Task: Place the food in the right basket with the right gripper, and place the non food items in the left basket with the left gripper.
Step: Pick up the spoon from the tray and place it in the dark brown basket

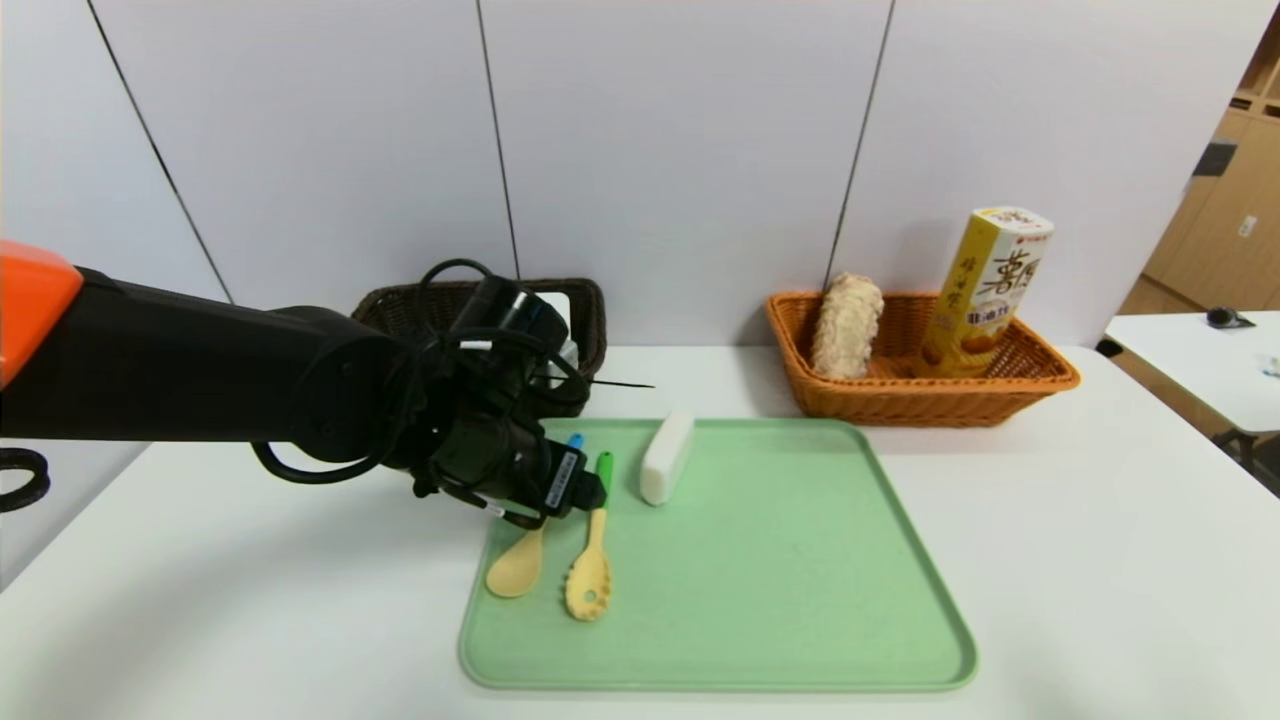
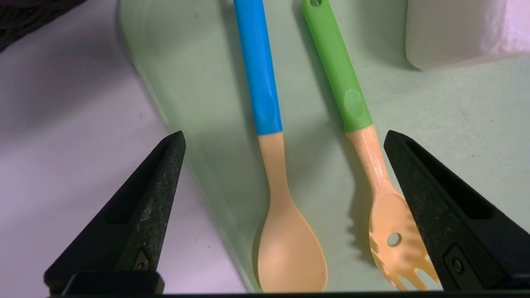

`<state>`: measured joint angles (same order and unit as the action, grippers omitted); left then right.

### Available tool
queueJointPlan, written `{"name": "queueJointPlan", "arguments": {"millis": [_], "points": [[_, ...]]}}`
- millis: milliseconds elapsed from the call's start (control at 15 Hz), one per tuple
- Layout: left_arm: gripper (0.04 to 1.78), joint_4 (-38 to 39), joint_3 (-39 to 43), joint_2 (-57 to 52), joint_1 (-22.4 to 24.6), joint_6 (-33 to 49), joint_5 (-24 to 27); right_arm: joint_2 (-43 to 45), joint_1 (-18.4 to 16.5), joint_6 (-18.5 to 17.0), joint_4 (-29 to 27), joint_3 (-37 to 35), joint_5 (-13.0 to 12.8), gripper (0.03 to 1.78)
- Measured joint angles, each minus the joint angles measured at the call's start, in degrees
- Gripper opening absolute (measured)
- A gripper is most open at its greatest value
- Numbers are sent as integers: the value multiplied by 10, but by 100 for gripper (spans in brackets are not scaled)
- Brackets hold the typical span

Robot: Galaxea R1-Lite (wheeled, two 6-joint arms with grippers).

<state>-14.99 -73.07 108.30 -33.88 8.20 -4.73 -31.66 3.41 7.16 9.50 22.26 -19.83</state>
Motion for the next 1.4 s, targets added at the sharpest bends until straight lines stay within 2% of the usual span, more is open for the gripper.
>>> {"name": "queueJointPlan", "arguments": {"millis": [1400], "points": [[169, 23, 5, 28, 24, -1, -4, 3, 0, 0, 0, -4, 8, 169]]}}
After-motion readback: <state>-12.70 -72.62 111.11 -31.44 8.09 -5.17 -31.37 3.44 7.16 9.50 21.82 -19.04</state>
